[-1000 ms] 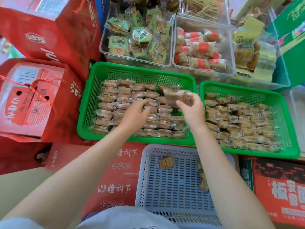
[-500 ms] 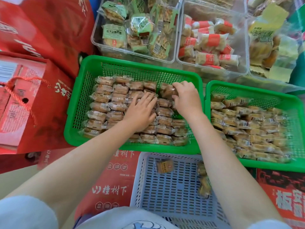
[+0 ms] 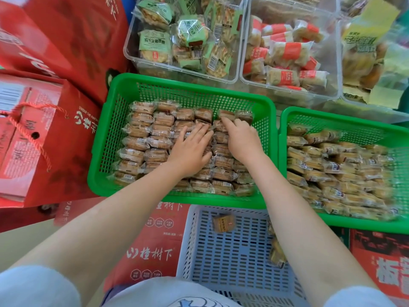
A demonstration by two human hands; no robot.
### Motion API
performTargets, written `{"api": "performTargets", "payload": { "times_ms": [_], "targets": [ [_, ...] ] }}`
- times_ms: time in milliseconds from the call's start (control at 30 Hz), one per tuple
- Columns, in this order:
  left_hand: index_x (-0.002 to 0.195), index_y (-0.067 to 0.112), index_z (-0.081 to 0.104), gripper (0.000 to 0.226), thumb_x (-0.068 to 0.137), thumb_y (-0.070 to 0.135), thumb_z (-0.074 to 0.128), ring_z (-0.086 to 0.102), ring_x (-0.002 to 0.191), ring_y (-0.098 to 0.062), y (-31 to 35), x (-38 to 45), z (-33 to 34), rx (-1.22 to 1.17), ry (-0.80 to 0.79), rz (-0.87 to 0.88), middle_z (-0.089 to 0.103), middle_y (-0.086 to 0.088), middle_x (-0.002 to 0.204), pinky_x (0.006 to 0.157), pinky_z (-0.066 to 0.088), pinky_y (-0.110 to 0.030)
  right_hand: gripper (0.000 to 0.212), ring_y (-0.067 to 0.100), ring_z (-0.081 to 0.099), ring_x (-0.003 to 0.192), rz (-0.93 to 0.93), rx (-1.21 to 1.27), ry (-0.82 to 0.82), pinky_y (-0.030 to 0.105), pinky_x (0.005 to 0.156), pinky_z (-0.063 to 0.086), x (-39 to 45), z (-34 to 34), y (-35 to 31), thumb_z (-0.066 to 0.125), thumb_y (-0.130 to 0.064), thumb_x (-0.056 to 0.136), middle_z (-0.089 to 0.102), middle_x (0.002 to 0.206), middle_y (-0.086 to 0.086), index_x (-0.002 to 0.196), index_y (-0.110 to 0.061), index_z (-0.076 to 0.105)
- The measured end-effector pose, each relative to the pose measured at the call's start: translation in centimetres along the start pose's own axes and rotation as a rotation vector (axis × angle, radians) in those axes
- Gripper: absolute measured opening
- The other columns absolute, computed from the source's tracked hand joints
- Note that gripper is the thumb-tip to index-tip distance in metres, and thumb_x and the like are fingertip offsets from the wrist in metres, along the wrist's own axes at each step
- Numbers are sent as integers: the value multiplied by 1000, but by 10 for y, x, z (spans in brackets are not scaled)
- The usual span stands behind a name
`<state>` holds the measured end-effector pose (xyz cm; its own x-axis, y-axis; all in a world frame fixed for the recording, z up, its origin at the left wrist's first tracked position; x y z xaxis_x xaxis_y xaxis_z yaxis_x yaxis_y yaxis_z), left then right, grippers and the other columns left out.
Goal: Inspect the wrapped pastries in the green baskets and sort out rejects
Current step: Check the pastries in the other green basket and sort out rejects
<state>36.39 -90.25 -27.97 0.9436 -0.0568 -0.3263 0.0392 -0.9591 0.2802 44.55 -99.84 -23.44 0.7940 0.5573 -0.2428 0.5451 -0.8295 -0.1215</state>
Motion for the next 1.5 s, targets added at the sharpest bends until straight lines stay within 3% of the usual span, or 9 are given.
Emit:
{"api": "performTargets", "payload": {
  "times_ms": [200, 333, 833, 967, 1033, 1133, 1267, 1400, 1500],
  "targets": [
    [161, 21, 3, 66, 107, 46, 29, -10, 154, -15, 0, 0, 2, -2, -3, 9, -6, 0, 169, 122, -11, -46, 16, 34, 56, 97, 31, 105, 126, 40, 74, 46, -10, -2, 4, 57, -9, 95, 56, 104, 13, 110, -6, 59],
    [161, 21, 3, 66, 106, 47, 29, -11, 154, -15, -1, 0, 3, -8, -6, 6, -6, 0, 169, 122, -12, -45, 18, 33, 52, 95, 107, 134, 113, 37, 66, 42, -10, 5, 4, 55, 2, 92, 50, 106, 14, 108, -6, 59],
    [161, 21, 2, 68, 106, 46, 35, -12, 154, -18, 1, -5, -11, -40, -91, -8, -7, -1, 169, 123, -8, -45, 6, 23, 50, 94, 267, 634, 110, 30, 79, 34, -49, -34, 26, 44, -14, 104, 50, 107, 5, 103, -13, 50],
    [158, 21, 25, 60, 105, 37, 47, 9, 154, -20, 14, -36, -41, -386, -29, -101, 15, -1, 167, 123, 9, -42, 7, 15, 58, 84, 309, 852, 283, 34, 72, 48, -98, -74, 32, 46, -17, 104, 58, 95, -1, 98, -19, 49],
    [147, 28, 45, 45, 104, 39, 48, 44, 138, -16, 22, -65, -58, -896, -26, -238, 44, 6, 152, 107, 41, -35, 12, 18, 65, 92, 389, 1099, 352, 40, 81, 58, -129, -86, 31, 46, -14, 105, 62, 100, 3, 96, -21, 49],
    [120, 37, 63, 21, 103, 37, 50, 62, 115, -13, 46, -108, -80, -1578, 13, -249, 65, 10, 124, 84, 55, -30, 13, 21, 70, 86, 469, 1605, 328, 35, 76, 60, -171, -81, 10, 39, -4, 106, 67, 101, 11, 97, -11, 46],
    [119, 30, 71, 24, 97, 32, 62, 63, 114, -33, 58, -156, -100, -1748, 107, -124, 64, -21, 122, 87, 58, -48, 10, 28, 70, 85, 522, 1784, 252, 36, 74, 59, -214, -67, -25, 39, -6, 106, 68, 106, 21, 99, -9, 45],
    [109, 24, 74, 26, 86, 32, 68, 69, 93, -16, 65, -190, -106, -1774, 95, -94, 73, -1, 100, 67, 60, -36, 22, 33, 68, 97, 444, 1816, 186, 51, 86, 55, -244, -63, -50, 46, -27, 103, 71, 104, 17, 105, -7, 55],
    [108, 22, 75, 28, 86, 31, 60, 69, 81, -16, 74, -210, -107, -1879, -24, -30, 74, -4, 99, 55, 57, -26, 32, 30, 65, 106, 301, 1885, 180, 56, 98, 48, -256, -74, -63, 54, -32, 94, 68, 115, 16, 117, -11, 55]
  ]
}}
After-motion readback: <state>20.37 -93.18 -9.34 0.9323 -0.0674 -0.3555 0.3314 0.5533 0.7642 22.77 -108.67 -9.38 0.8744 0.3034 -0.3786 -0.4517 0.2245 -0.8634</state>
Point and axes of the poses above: each hand's wrist, its own x-axis towards the middle knuckle, its own z-axis out of the palm, y = z × x, the point moved 8 cm from there along x, towards the middle knuckle
